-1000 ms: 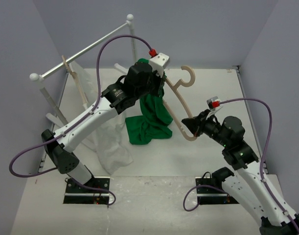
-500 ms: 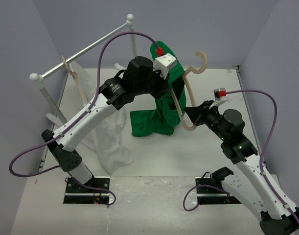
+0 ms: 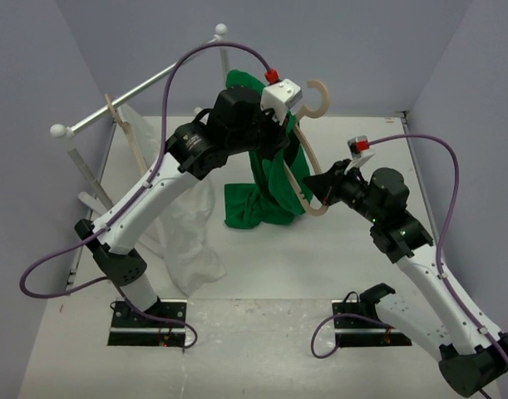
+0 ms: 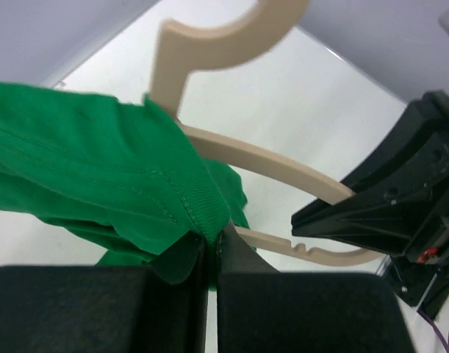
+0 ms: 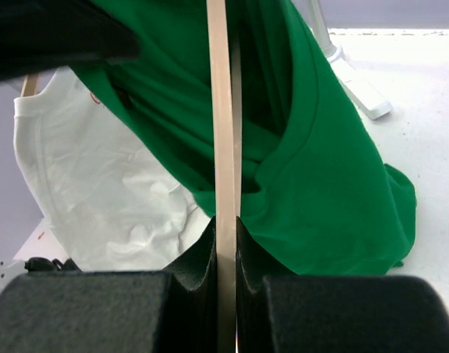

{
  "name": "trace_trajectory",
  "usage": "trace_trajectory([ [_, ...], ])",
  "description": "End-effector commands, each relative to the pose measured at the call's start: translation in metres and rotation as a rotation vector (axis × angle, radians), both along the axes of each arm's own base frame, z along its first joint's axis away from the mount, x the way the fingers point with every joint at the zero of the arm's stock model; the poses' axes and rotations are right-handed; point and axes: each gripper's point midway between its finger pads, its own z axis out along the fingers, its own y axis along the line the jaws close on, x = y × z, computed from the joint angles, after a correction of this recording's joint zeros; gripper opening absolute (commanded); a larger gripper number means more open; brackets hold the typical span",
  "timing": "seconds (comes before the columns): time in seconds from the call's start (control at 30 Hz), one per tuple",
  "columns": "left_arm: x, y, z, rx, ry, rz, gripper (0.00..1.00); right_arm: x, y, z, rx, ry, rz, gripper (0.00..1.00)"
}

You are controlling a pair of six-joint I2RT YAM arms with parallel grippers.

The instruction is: Place the t-shirt on the hanger

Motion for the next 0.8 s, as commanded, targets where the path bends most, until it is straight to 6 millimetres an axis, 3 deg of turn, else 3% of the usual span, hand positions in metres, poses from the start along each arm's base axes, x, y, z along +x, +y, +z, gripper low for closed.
trace_trajectory([
  [0.0,0.016,0.026,0.047,-0.033,-0.097,0.169,0.0,-0.01,-0.002,0.03,0.035,-0.167,0.03,0.0],
  [0.07,0.023,0.026,0.036,0.012,-0.081,0.195,0.0,-0.008,-0.003,0.029,0.014,-0.175,0.026,0.0],
  [0.27,0.04,0.037,0.034,0.034,-0.098,0.314,0.0,-0.016,0.012,0.027,-0.044,-0.169,0.153,0.0],
  [0.43,0.052,0.045,0.034,0.054,-0.117,0.398,0.0,-0.023,0.01,0.02,-0.101,-0.133,0.18,0.0],
  [0.5,0.05,0.04,0.036,0.038,-0.116,0.372,0.0,-0.019,0.006,0.015,-0.116,-0.107,0.151,0.0],
  [0.6,0.045,0.028,0.028,0.035,-0.088,0.305,0.0,-0.016,0.003,0.032,-0.054,-0.181,0.106,0.0],
  [0.67,0.039,0.017,0.013,0.054,-0.042,0.237,0.0,-0.011,-0.004,0.046,-0.028,-0.205,0.043,0.0],
  [0.77,0.027,0.004,-0.005,0.073,0.009,0.147,0.0,0.003,-0.011,0.05,-0.041,-0.18,-0.033,0.0],
])
